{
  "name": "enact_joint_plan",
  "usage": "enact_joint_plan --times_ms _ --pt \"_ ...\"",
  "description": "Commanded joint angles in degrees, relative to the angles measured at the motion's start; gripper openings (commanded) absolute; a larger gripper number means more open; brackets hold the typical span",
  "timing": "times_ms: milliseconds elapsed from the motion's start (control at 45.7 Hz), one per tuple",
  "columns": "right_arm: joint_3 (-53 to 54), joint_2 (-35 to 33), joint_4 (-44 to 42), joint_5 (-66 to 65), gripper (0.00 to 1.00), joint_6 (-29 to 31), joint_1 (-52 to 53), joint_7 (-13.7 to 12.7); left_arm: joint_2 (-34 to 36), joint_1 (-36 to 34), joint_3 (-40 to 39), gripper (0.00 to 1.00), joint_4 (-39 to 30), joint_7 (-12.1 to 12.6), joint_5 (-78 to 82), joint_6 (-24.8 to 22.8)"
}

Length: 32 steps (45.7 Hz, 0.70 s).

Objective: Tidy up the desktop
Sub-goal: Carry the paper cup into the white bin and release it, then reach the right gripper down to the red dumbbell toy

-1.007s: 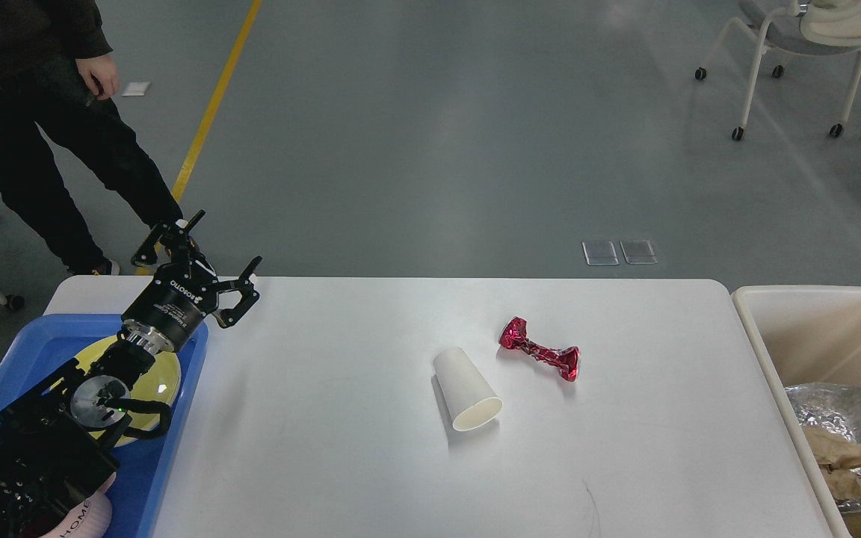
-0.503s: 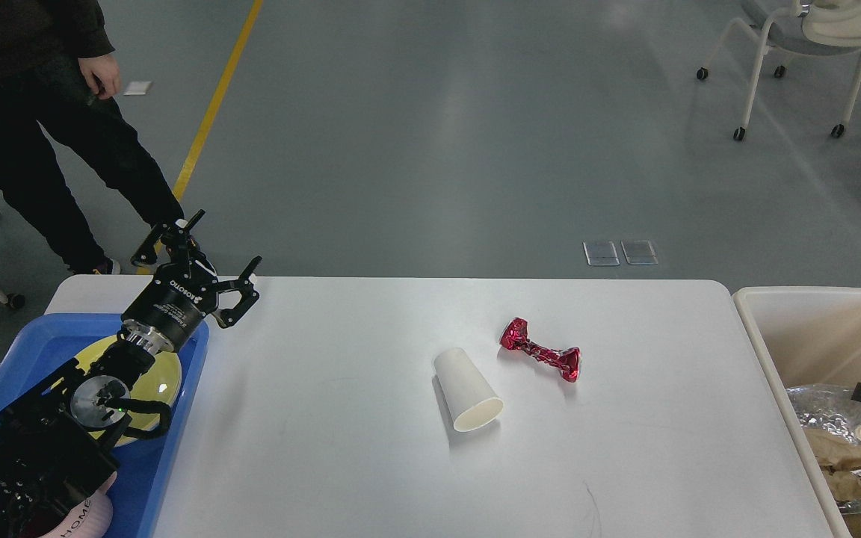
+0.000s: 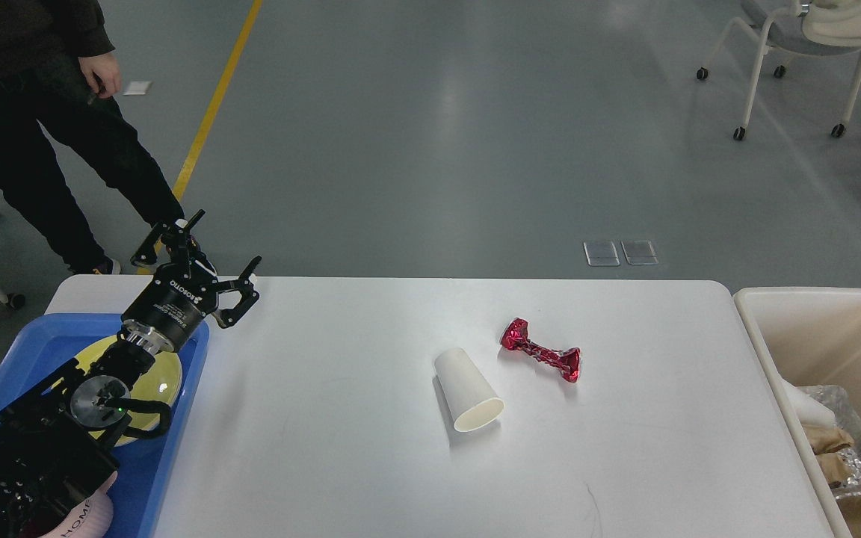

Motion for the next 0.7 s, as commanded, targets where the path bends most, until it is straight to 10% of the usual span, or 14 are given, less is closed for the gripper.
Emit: enact_joint_plan --times_ms 0,88,219,678 --pt "-6.52 5.17 12.99 -1.18 1.00 14.23 31.69 2.55 0.00 0.09 0.00 1.00 0.00 0.00 0.04 0.00" --pt "-5.64 8.25 14.67 -1.80 1.00 28.81 43.03 5.88 0.00 0.01 0.00 1.00 0.00 0.00 0.04 0.00" --pt "0.23 9.49 15.19 -6.10 1.00 30.23 52.10 13.36 0.00 0.01 -0.09 1.00 0.00 0.00 0.04 0.00" --pt "7.10 9.66 15.47 -0.33 1.00 28.42 36.40 12.04 0.00 0.01 0.00 1.00 0.00 0.00 0.04 0.00"
